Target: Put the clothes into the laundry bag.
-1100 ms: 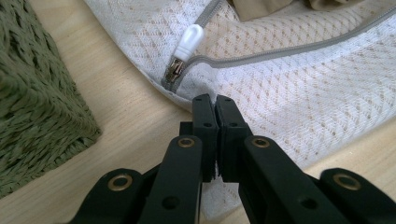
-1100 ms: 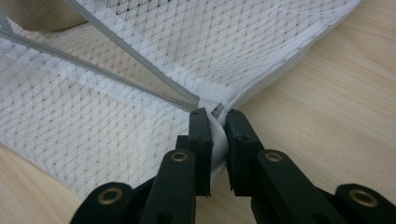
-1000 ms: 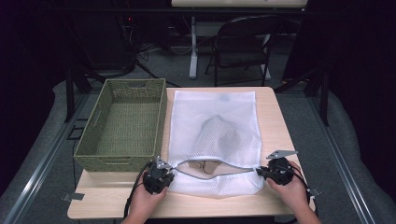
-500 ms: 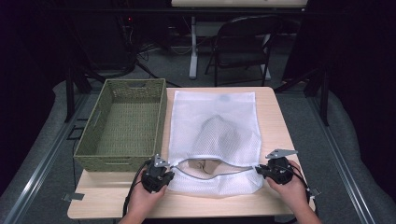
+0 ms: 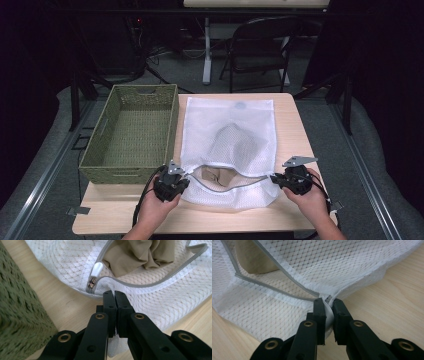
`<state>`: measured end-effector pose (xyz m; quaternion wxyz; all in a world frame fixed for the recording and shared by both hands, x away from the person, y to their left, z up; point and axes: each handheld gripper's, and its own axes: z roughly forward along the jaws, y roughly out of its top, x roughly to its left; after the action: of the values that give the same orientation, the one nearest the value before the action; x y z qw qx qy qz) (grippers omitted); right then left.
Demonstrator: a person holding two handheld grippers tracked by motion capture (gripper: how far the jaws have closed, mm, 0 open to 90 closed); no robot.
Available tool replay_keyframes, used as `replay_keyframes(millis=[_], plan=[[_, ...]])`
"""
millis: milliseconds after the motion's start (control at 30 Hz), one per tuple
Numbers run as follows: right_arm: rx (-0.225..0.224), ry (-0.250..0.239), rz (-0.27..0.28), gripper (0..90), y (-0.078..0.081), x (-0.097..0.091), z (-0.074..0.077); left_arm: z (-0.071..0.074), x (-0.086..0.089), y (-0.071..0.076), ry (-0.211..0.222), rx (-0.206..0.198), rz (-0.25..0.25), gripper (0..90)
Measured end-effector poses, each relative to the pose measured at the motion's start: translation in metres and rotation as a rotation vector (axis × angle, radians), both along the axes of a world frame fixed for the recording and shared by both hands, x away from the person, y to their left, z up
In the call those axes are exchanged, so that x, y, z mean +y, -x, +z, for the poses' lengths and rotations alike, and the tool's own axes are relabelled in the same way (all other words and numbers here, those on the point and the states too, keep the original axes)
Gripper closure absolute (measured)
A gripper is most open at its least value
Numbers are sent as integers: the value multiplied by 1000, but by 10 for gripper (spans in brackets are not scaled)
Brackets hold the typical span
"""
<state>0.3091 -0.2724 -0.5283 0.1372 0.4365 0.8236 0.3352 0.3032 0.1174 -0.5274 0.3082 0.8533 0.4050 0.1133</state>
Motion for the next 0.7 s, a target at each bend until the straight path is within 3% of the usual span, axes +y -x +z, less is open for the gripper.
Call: replay_keyframes(millis=[100, 267, 367, 700], plan=[[-2, -22, 4, 821, -3, 2, 4, 5, -3, -3, 4, -2, -11, 884], [-18, -16, 27, 822, -9, 8, 13, 13, -8, -7, 5, -15, -27, 884], [-27, -18, 40, 822, -13, 12, 17, 15, -10, -11, 24, 1, -28, 884], [-23, -9, 77, 823, -21, 22, 26, 27, -17, -22, 16, 34, -63, 883]])
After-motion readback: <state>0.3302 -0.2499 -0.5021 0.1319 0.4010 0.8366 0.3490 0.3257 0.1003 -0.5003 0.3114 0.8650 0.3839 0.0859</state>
